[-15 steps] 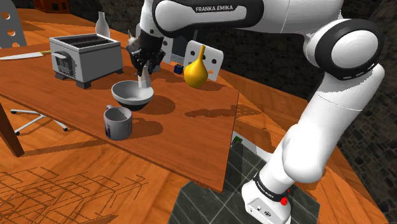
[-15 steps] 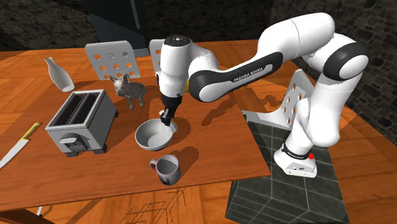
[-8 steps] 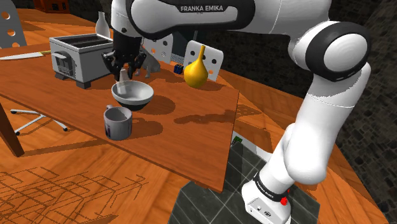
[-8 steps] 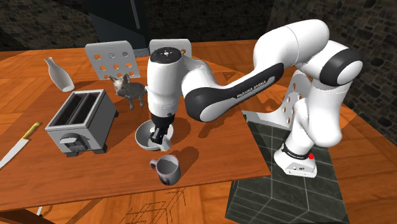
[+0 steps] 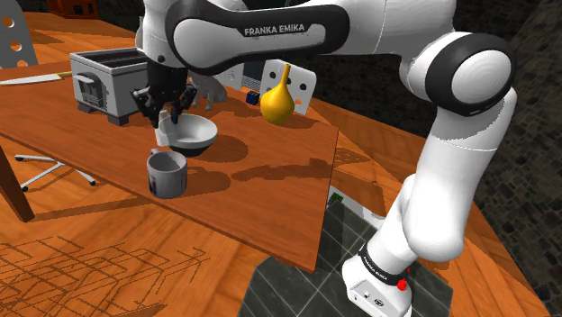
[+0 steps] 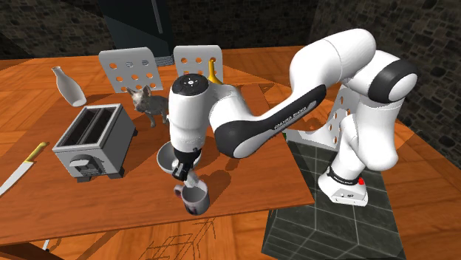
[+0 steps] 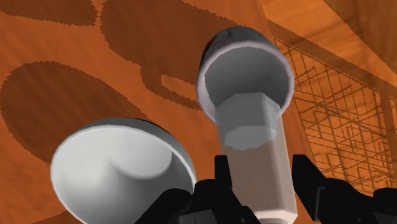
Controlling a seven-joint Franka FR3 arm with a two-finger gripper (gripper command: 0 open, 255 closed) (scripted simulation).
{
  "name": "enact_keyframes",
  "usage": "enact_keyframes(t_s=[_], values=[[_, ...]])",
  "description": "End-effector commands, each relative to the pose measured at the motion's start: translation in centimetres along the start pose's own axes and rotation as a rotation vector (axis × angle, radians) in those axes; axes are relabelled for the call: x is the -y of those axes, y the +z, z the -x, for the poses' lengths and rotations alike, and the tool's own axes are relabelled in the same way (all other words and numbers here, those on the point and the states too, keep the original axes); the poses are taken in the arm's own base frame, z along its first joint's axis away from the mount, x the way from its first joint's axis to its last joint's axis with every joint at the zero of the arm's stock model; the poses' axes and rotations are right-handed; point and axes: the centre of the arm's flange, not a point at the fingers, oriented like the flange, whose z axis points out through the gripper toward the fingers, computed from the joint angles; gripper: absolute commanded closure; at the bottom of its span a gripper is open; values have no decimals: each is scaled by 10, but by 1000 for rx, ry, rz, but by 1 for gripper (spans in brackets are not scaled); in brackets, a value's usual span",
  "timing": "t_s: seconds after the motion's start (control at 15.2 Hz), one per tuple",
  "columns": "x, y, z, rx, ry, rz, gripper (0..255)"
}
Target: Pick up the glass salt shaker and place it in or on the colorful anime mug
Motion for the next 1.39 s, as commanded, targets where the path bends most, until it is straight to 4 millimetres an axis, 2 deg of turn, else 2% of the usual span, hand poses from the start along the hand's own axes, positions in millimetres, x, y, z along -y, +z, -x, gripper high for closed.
enact_keyframes(t_s=[0.0,0.53,1.06,1.12,1.32], values=[[1,10,2,0,0,0,255],[2,51,11,0,0,0,255],[2,51,11,0,0,0,255],[2,51,11,0,0,0,0],[2,51,11,0,0,0,0]])
